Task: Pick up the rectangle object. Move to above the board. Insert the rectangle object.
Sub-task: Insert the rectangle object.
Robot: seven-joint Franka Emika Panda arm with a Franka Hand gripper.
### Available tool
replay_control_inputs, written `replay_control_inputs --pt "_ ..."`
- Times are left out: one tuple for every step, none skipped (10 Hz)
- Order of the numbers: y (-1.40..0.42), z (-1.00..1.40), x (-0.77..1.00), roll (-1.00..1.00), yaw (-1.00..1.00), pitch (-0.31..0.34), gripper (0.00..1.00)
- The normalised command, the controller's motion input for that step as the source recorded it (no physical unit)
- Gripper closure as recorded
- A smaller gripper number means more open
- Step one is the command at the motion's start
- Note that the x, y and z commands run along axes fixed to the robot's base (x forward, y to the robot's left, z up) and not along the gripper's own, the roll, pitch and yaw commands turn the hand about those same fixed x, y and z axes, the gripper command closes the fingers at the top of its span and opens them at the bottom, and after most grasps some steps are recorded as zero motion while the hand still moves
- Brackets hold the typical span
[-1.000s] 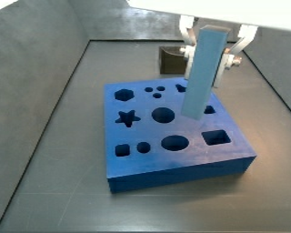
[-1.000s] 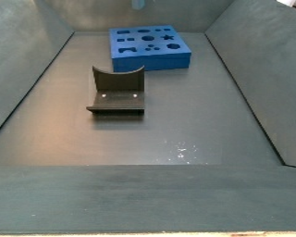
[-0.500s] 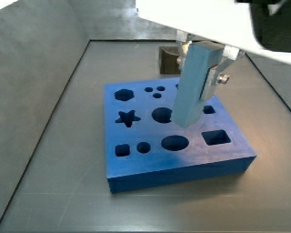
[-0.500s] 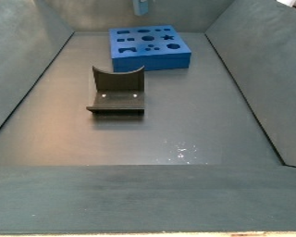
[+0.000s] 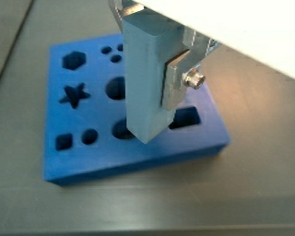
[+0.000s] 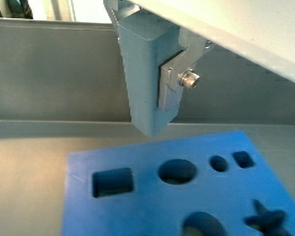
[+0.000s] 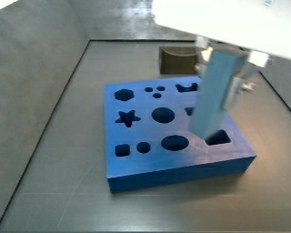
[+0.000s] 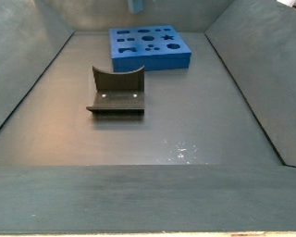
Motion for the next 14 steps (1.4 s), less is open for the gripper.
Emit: replay_control_inputs --pt "-0.01 0.00 0.07 0.00 -0.04 0.000 1.00" --pt "0.02 0.00 0.83 -0.15 -0.21 0.274 1.00" --pt "0.04 0.07 0.98 -0.31 -0.07 0.337 1.00" --pt "0.03 0.02 0.95 -0.34 -0.07 0.360 1.00" --pt "0.03 0.00 0.93 -0.33 -0.07 0.389 1.00" --pt "0.04 0.00 0.93 -0.37 -0.04 0.394 1.00" --pt "0.20 0.00 0.85 -0.48 0.00 0.429 1.00" --pt "0.20 0.05 0.36 -0.36 -0.05 0.237 1.00" --pt "0.00 0.00 0.00 0.00 -0.04 0.000 1.00" --pt "0.29 0.00 0.00 -0.32 0.00 -0.009 1.00" --pt "0.70 0.00 0.08 -0.99 0.04 0.089 1.00" --pt "0.64 0.00 0.00 -0.85 0.16 0.000 1.00" --pt "0.00 0.00 0.01 0.00 0.01 0.000 1.00" --pt "-0.02 0.00 0.20 0.03 -0.16 0.046 1.00"
